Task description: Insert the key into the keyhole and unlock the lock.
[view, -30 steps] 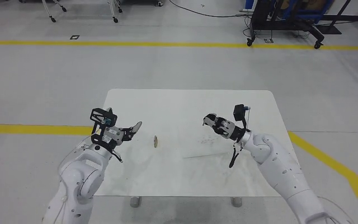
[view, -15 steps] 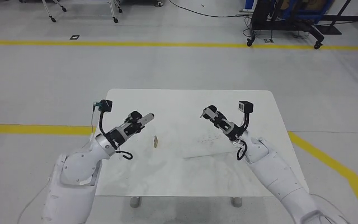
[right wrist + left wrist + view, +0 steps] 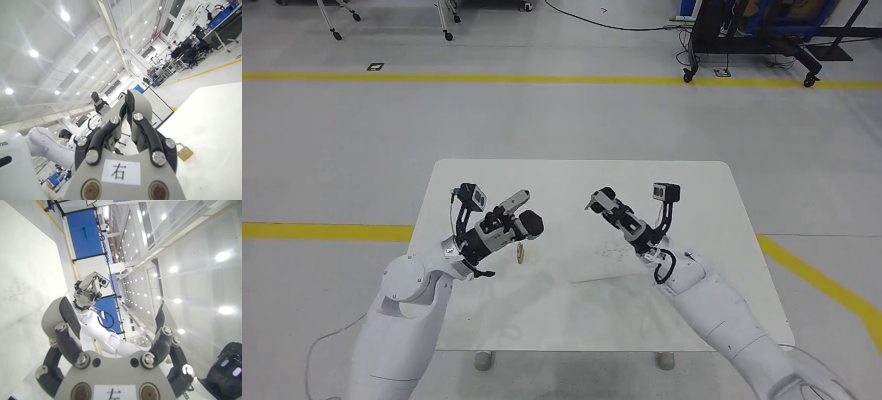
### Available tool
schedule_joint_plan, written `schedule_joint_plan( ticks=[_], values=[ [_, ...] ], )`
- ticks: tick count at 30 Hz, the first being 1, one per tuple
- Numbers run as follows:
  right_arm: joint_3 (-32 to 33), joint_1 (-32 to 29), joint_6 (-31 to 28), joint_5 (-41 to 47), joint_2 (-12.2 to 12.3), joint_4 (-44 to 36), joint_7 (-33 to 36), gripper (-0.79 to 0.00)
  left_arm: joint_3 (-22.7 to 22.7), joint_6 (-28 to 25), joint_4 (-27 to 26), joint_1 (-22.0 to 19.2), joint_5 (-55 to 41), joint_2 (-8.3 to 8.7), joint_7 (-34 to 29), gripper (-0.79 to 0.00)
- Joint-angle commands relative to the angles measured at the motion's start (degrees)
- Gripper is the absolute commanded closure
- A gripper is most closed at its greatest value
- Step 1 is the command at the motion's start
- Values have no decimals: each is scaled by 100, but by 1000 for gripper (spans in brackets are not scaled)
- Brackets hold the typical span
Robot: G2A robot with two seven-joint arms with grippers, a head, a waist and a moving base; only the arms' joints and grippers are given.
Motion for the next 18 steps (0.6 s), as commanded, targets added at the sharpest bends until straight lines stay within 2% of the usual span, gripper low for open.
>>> schedule_joint_plan(
  ticks=[1, 2, 4, 5, 6, 9, 12, 13, 15, 17, 18],
  values=[
    [-173, 118, -45, 357, -85, 150, 114, 0, 44, -187, 134, -84, 242, 17, -176, -763],
    [-254, 193, -51, 492, -132, 251, 189, 0, 42, -259, 241, -120, 236, 21, -220, -757],
    [-422, 322, -57, 692, -223, 413, 360, 0, 25, -428, 399, -198, 439, 36, -170, -686],
    [-493, 371, -70, 818, -267, 484, 438, 0, 35, -533, 416, -219, 515, 39, -134, -610],
    [-540, 426, -84, 895, -304, 577, 499, 0, 46, -608, 432, -227, 517, 38, -88, -570],
    [-628, 551, -109, 1005, -404, 806, 575, 0, 88, -830, 377, -227, 818, 53, -8, -576],
    [-640, 614, -109, 1012, -484, 926, 546, 0, 110, -1067, 320, -203, 1287, 79, 93, -499],
    [-646, 618, -109, 1002, -507, 945, 553, 0, 133, -1123, 317, -200, 1475, 87, 128, -446],
    [-662, 623, -109, 1003, -548, 980, 595, 0, 194, -1197, 322, -204, 1786, 98, 201, -453],
    [-668, 629, -109, 1020, -585, 1000, 645, 0, 264, -1198, 319, -198, 1992, 103, 278, -505],
    [-665, 631, -109, 1037, -601, 1017, 661, 0, 284, -1189, 321, -202, 2130, 108, 336, -474]
  ],
)
